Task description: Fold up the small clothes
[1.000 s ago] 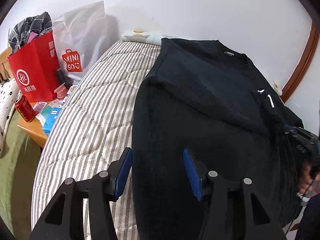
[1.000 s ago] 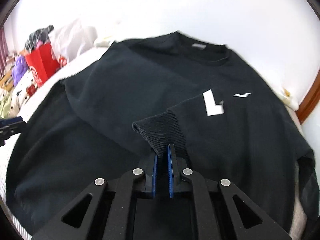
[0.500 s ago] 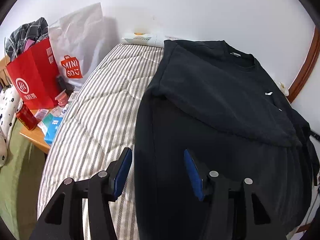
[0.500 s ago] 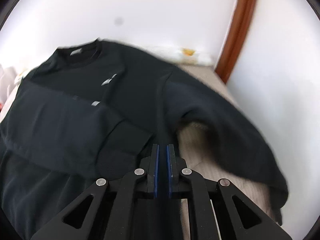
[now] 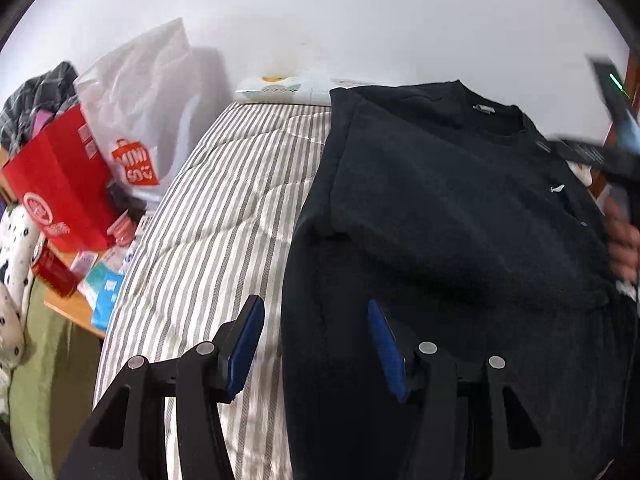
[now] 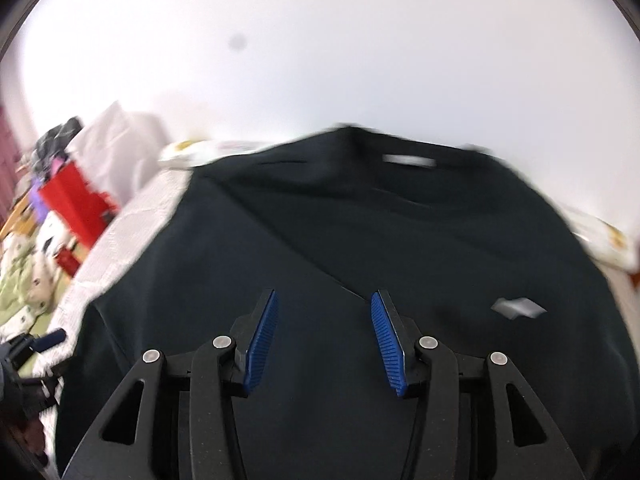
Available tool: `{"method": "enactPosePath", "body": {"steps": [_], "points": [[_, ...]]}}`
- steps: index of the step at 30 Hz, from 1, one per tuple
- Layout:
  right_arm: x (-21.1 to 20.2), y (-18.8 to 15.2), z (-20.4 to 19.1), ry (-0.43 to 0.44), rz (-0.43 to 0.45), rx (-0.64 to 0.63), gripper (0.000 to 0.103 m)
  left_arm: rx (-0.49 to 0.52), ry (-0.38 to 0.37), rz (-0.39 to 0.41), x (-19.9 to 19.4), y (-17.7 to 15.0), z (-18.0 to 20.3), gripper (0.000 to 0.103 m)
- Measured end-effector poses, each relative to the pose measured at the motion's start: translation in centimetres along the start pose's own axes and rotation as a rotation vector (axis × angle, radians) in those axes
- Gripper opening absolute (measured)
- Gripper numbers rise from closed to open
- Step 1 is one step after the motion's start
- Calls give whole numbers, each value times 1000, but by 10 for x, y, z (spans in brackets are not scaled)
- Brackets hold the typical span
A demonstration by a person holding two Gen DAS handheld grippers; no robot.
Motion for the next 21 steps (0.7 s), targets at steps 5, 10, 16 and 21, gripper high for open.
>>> {"method": "enactPosePath", "body": {"steps": [5,10,16,21], "points": [[78,38,-39,91,-65,-70,48,27,5,-10,24,9,-2,46],[141,66,-58,151,-102,-105,48,56,-22,-13,43,17,4,41],[175,88,-69,262,-124,-105,30,78,-53,18,53,29,13,21],[173,103,-84,306,-95,-146,9,40,-80,46,47,33,4,11]]}}
Point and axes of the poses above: each gripper's, at about its wrist camera, not at the fingertips, and x roughly the way its jaws point, z to its right, y to its top, the point moved 4 cm from there along x, roughly the way its jaws point, and after that the axes turned 10 degrees about y, right-handed, at the moved point
